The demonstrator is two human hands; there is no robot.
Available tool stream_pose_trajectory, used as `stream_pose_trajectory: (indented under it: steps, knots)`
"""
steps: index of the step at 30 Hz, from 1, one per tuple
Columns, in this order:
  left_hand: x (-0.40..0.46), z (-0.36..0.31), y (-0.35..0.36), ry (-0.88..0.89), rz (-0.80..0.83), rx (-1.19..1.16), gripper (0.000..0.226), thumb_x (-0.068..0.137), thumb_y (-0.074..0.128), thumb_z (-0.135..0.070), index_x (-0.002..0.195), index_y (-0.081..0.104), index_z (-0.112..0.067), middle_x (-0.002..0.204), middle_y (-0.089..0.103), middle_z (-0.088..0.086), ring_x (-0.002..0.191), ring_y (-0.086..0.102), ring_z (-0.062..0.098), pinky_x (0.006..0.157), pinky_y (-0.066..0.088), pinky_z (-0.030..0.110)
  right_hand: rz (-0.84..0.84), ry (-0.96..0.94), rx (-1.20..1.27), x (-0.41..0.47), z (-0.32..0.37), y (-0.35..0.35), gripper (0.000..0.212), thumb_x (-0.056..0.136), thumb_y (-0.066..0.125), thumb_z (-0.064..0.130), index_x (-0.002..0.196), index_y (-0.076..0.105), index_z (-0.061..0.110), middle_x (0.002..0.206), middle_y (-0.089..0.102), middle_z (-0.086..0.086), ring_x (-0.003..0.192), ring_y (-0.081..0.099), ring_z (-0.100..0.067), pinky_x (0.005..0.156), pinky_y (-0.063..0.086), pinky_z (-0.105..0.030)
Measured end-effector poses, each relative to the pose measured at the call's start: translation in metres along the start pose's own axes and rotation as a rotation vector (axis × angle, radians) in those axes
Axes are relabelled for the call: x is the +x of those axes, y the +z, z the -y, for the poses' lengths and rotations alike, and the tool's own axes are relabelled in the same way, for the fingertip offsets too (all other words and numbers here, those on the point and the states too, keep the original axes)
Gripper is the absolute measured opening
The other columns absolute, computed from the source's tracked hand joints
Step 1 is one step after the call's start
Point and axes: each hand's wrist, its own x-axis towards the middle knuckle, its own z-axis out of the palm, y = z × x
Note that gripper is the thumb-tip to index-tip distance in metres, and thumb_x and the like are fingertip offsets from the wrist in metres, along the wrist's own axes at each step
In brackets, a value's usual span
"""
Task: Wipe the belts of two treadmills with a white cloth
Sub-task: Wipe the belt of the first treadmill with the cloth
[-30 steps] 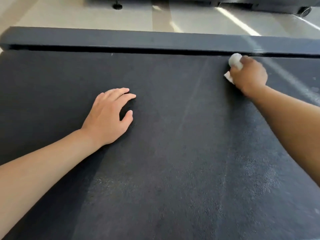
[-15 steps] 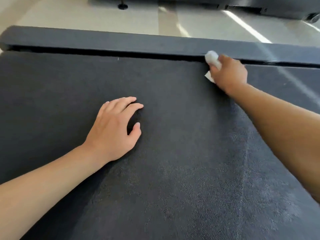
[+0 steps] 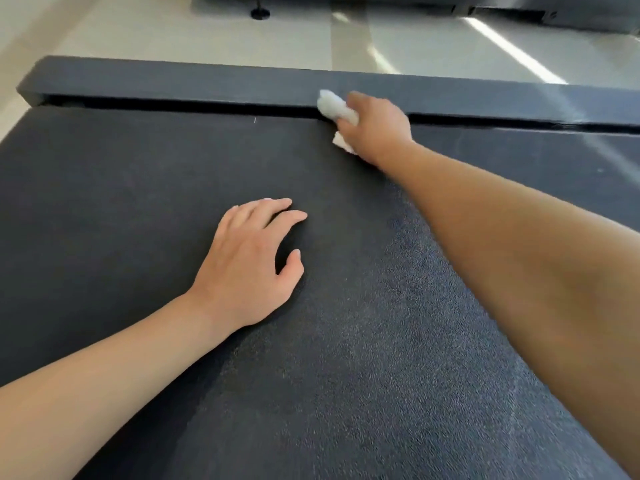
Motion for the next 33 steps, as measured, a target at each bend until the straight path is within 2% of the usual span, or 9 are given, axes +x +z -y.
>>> stream_pose_trajectory:
  steps: [3,8,11,15,17,22,28,30,33]
  knots:
    - [-0.001,0.0,-0.001,0.005,-0.008,0.0,0.056,0.091,0.046,-0.043,0.142,0.059,-0.024,0.152,0.053,-0.002,0.143,0.045,0.026,0.12,0.033,0.054,-0.043,0.157,-0.036,0.004,0.002,0.007,0.031,0.097,0.043,0.029,0.124,0.054,0.019,0.112,0.067,-0.006,0.101,0.065,-0.033,0.072,0.041,-0.034]
    - [-0.001,0.001,-0.004,0.038,-0.02,-0.014,0.051,0.091,0.049,-0.039,0.137,0.064,-0.022,0.138,0.059,-0.002,0.13,0.051,0.026,0.115,0.037,0.05,0.175,-0.252,0.155,-0.063,0.08,0.001,0.021,0.095,0.053,0.044,0.108,0.059,0.029,0.087,0.062,0.009,0.079,0.055,-0.02,0.068,0.041,-0.032]
    - [-0.001,0.002,-0.005,0.082,-0.024,-0.046,0.044,0.091,0.052,-0.034,0.131,0.067,-0.024,0.126,0.058,-0.004,0.119,0.054,0.025,0.111,0.04,0.047,0.178,-0.334,0.175,-0.095,0.039,-0.011,0.023,0.096,0.056,0.048,0.106,0.059,0.028,0.085,0.064,0.008,0.08,0.06,-0.021,0.065,0.035,-0.031]
    - [-0.003,-0.001,-0.007,0.056,-0.026,-0.029,0.042,0.091,0.05,-0.032,0.129,0.066,-0.026,0.129,0.056,-0.006,0.119,0.053,0.024,0.112,0.038,0.047,0.012,0.17,-0.03,-0.085,-0.083,-0.041,0.017,0.095,0.051,0.041,0.103,0.053,0.027,0.091,0.06,-0.001,0.089,0.06,-0.03,0.073,0.04,-0.035]
    - [-0.003,-0.004,-0.007,0.049,-0.025,-0.019,0.041,0.09,0.049,-0.032,0.128,0.065,-0.027,0.128,0.055,-0.007,0.118,0.053,0.025,0.111,0.039,0.046,-0.037,0.303,-0.131,-0.093,-0.11,-0.044,0.031,0.099,0.047,0.032,0.126,0.051,0.017,0.107,0.064,-0.011,0.096,0.063,-0.038,0.075,0.047,-0.039]
    - [-0.004,-0.007,-0.009,0.044,-0.025,0.007,0.043,0.09,0.047,-0.032,0.129,0.065,-0.026,0.128,0.056,-0.007,0.114,0.054,0.025,0.109,0.041,0.046,0.069,-0.096,0.111,-0.209,-0.025,-0.048,0.019,0.093,0.057,0.038,0.089,0.045,0.024,0.08,0.054,0.008,0.08,0.061,-0.029,0.062,0.042,-0.037]
    - [-0.007,-0.017,-0.009,0.044,-0.012,0.113,0.046,0.091,0.042,-0.027,0.13,0.064,-0.02,0.129,0.059,0.0,0.109,0.058,0.032,0.097,0.049,0.051,0.378,-0.878,0.311,-0.33,0.014,-0.071,0.015,0.091,0.064,0.03,0.093,0.055,0.018,0.084,0.053,0.002,0.07,0.05,-0.023,0.056,0.037,-0.035]
    - [-0.009,-0.022,-0.009,0.014,0.021,0.135,0.049,0.091,0.04,-0.027,0.133,0.064,-0.018,0.131,0.06,0.003,0.114,0.059,0.035,0.097,0.05,0.052,0.253,-0.608,0.239,-0.287,-0.031,-0.075,0.01,0.094,0.061,0.036,0.093,0.057,0.026,0.086,0.059,0.009,0.079,0.061,-0.019,0.062,0.043,-0.034]
    - [-0.015,-0.031,-0.009,0.012,0.119,0.11,0.058,0.093,0.036,-0.039,0.144,0.061,-0.025,0.147,0.057,0.004,0.137,0.05,0.035,0.111,0.042,0.058,0.016,0.171,-0.013,-0.215,-0.155,-0.085,0.017,0.095,0.055,0.046,0.105,0.058,0.033,0.096,0.071,0.0,0.09,0.067,-0.028,0.07,0.041,-0.031]
